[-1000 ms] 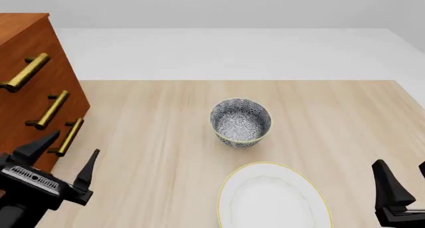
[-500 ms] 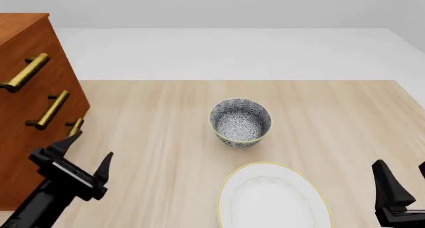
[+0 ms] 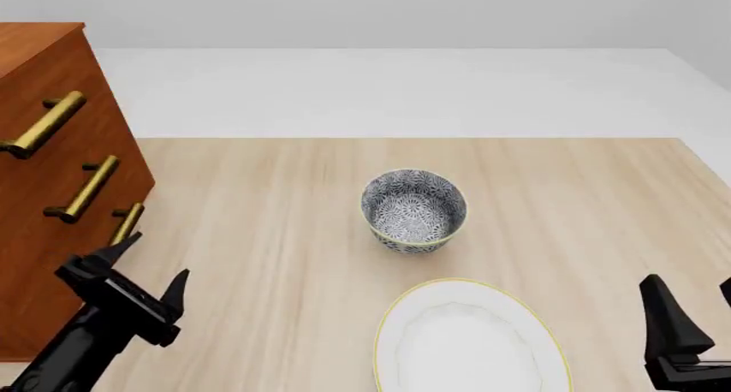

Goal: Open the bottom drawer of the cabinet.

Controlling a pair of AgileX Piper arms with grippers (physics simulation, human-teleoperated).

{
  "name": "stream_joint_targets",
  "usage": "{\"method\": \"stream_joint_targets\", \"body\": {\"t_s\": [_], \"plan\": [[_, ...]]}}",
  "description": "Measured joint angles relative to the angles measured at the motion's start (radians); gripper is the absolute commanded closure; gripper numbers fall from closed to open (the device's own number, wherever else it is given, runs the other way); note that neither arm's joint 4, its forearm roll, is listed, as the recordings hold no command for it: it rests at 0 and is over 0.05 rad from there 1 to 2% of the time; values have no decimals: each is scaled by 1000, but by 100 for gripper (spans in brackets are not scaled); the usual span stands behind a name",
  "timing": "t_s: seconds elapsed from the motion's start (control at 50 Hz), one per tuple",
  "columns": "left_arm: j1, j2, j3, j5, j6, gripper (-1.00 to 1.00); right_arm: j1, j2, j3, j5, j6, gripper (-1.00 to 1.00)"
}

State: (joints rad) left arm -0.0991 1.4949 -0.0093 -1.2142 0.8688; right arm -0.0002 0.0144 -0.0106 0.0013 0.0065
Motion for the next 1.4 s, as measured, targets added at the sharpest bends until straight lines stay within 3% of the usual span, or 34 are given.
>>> {"method": "stream_joint_targets", "body": {"t_s": [1.4], "plan": [[152, 271, -134, -6, 90, -100, 1, -4, -1, 5, 0, -100]]}}
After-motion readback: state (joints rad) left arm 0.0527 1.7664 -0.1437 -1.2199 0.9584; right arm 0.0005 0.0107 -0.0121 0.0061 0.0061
